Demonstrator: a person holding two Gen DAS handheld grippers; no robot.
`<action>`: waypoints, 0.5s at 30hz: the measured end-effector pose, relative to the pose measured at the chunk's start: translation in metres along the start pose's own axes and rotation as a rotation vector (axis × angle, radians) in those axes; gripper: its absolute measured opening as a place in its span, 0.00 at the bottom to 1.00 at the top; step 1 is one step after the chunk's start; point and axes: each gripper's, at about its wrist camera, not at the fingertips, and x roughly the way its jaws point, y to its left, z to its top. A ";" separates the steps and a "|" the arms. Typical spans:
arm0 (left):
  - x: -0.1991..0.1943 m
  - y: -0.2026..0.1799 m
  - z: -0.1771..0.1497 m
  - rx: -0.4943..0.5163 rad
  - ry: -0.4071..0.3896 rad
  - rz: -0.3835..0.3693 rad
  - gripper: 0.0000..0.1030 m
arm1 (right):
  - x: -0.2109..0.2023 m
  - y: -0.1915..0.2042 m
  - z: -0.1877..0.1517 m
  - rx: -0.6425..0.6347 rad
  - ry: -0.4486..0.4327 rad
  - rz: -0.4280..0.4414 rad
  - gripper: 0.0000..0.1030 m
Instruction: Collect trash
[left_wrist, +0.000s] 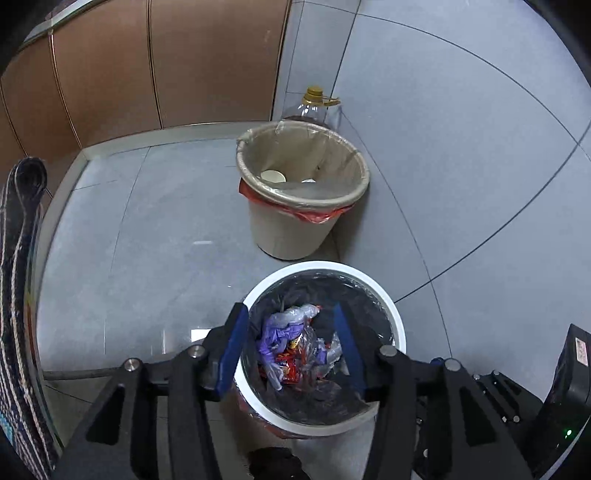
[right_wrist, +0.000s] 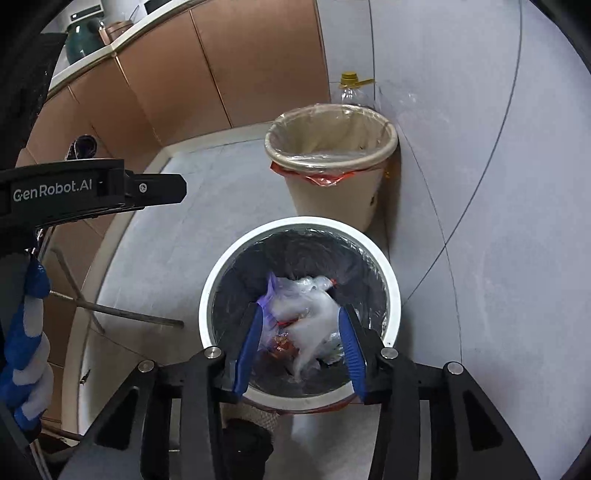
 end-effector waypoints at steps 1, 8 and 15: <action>-0.006 0.001 -0.002 -0.001 -0.009 -0.008 0.46 | -0.003 0.000 -0.001 0.001 -0.004 -0.002 0.42; -0.086 0.010 -0.020 0.028 -0.149 0.032 0.46 | -0.057 0.015 -0.004 0.011 -0.096 0.025 0.47; -0.196 0.026 -0.069 0.040 -0.333 0.118 0.55 | -0.153 0.060 -0.024 -0.016 -0.240 0.054 0.54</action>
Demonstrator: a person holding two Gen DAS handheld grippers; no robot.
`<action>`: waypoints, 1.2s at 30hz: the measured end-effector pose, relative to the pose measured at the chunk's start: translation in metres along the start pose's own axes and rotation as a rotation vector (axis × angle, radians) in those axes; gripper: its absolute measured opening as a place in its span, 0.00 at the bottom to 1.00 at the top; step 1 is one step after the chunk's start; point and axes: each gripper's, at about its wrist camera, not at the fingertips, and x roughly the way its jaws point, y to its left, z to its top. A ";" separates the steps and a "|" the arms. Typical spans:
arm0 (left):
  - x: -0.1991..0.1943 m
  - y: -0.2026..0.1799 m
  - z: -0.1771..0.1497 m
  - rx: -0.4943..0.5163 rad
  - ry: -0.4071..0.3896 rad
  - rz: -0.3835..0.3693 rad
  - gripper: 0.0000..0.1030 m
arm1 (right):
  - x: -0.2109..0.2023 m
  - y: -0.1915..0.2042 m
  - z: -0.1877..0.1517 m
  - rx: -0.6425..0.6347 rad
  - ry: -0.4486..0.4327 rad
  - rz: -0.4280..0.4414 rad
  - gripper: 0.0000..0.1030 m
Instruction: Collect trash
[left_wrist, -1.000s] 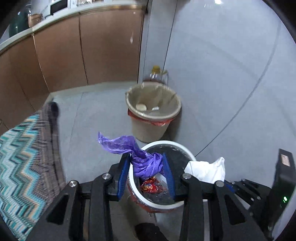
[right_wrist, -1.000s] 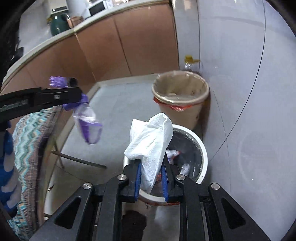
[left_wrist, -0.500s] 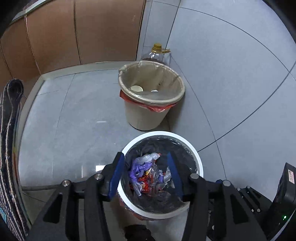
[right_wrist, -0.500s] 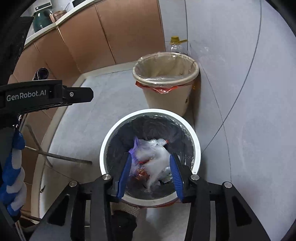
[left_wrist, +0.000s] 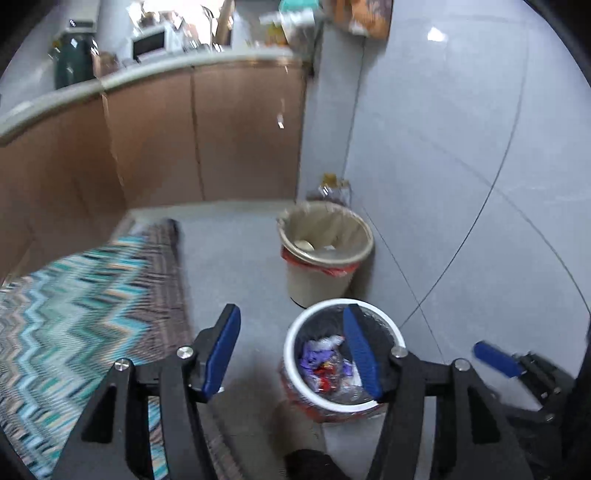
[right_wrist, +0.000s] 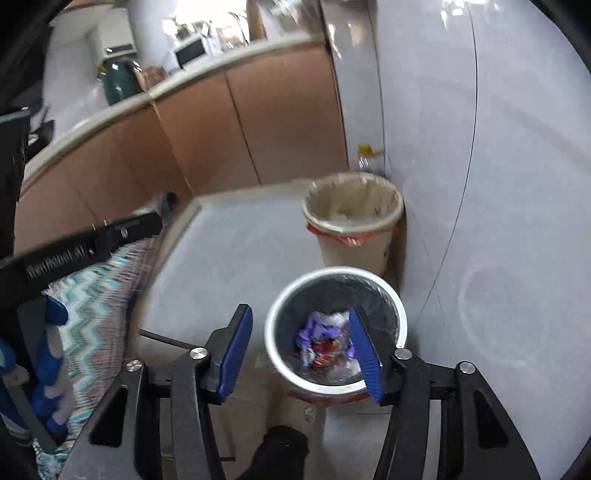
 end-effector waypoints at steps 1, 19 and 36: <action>-0.017 0.003 -0.004 0.009 -0.026 0.018 0.55 | -0.015 0.010 0.000 -0.010 -0.022 0.004 0.54; -0.262 0.075 -0.080 -0.003 -0.351 0.286 0.77 | -0.205 0.168 -0.032 -0.245 -0.325 0.011 0.98; -0.344 0.090 -0.121 -0.028 -0.485 0.392 0.83 | -0.266 0.197 -0.050 -0.297 -0.442 -0.014 1.00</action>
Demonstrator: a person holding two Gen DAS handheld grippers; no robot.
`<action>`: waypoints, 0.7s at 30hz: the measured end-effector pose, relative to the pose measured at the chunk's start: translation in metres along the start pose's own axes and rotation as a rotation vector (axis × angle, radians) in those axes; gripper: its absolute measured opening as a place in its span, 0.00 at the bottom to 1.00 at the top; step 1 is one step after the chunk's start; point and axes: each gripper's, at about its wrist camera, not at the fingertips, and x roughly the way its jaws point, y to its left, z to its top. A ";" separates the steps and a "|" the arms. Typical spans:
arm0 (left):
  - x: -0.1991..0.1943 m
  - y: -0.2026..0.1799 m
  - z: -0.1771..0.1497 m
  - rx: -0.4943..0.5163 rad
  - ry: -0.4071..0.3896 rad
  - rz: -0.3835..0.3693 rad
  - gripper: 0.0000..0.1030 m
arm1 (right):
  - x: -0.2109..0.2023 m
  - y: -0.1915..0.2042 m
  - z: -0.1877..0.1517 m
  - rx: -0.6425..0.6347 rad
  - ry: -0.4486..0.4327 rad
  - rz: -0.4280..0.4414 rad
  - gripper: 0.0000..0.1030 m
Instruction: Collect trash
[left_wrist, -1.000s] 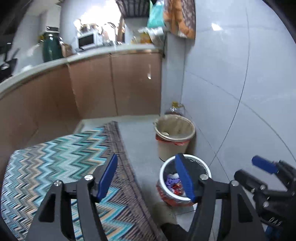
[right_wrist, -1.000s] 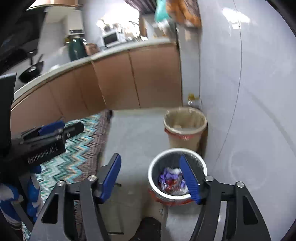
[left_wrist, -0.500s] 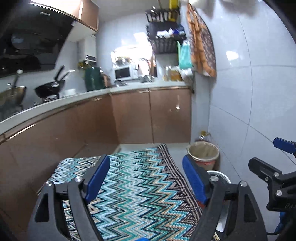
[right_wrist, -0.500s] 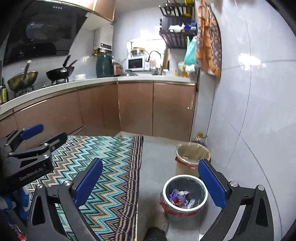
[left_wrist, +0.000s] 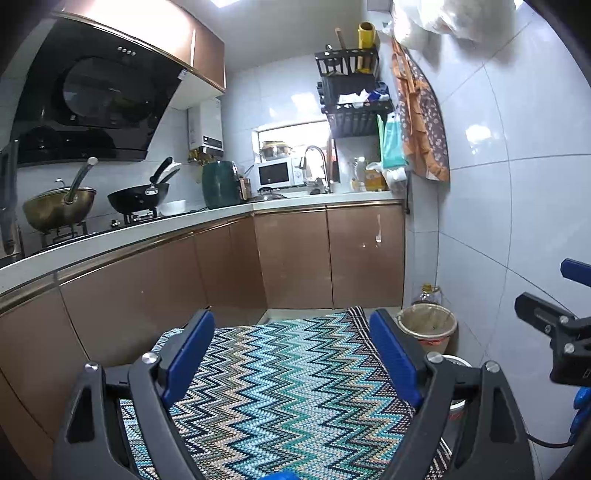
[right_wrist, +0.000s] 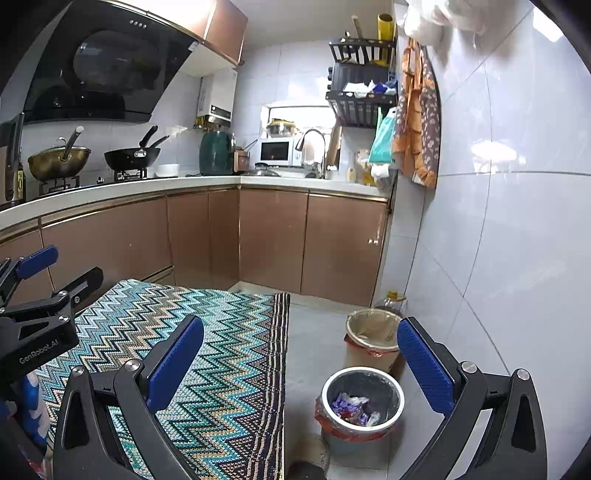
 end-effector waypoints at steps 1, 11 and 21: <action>-0.002 0.002 0.000 -0.003 -0.003 0.004 0.83 | -0.003 0.001 0.001 -0.002 -0.006 -0.001 1.00; -0.021 0.012 -0.005 -0.003 -0.031 0.017 0.84 | -0.023 0.008 0.000 -0.019 -0.046 -0.005 1.00; -0.032 0.011 -0.007 -0.021 -0.046 0.010 0.84 | -0.035 0.009 -0.005 -0.014 -0.053 -0.019 1.00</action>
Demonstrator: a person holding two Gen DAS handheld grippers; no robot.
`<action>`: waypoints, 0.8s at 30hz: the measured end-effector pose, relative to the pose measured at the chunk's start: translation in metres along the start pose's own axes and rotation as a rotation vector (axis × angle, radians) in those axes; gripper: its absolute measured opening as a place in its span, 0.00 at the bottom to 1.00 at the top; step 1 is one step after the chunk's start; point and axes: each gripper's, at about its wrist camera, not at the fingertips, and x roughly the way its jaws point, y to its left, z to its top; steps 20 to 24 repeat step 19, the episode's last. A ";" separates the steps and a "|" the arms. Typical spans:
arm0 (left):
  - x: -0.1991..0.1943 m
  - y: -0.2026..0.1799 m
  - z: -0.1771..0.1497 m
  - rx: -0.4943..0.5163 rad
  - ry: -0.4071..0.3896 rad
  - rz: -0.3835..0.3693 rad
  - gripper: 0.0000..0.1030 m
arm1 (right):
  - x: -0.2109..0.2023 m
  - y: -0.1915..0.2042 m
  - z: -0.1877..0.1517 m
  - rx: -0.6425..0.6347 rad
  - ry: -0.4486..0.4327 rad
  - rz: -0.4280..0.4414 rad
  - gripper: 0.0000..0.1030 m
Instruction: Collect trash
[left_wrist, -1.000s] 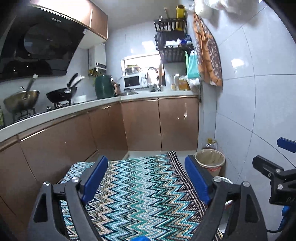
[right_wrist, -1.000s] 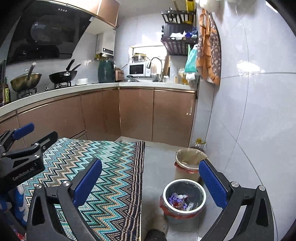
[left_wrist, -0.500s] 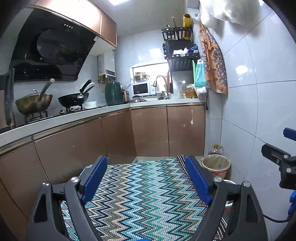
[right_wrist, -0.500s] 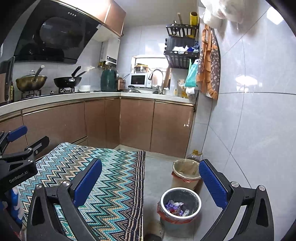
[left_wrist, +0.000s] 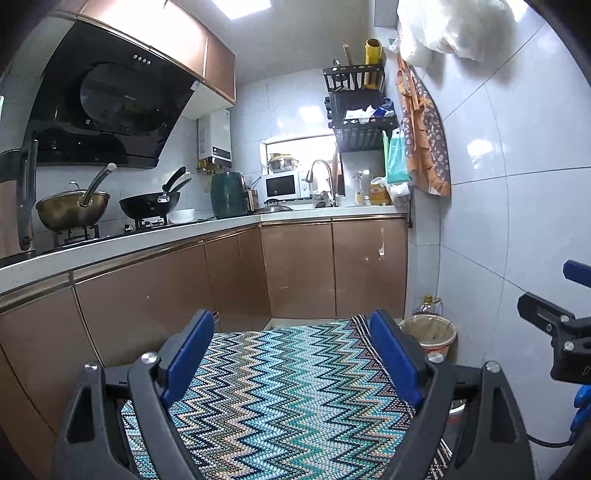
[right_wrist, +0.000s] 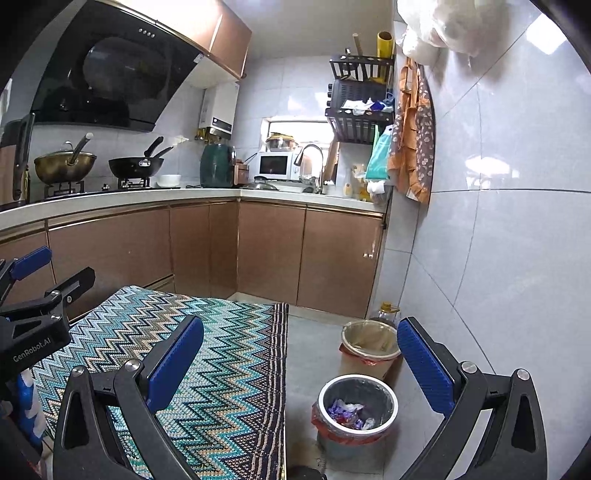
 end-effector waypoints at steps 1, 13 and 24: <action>-0.001 0.000 0.000 -0.005 0.003 0.001 0.84 | -0.001 -0.001 -0.001 0.002 -0.001 -0.001 1.00; -0.008 0.005 0.007 -0.035 0.002 0.042 0.84 | -0.012 -0.004 0.000 0.011 -0.024 -0.016 1.00; -0.005 -0.001 0.006 -0.024 0.007 0.053 0.84 | -0.012 -0.008 -0.001 0.019 -0.026 -0.028 1.00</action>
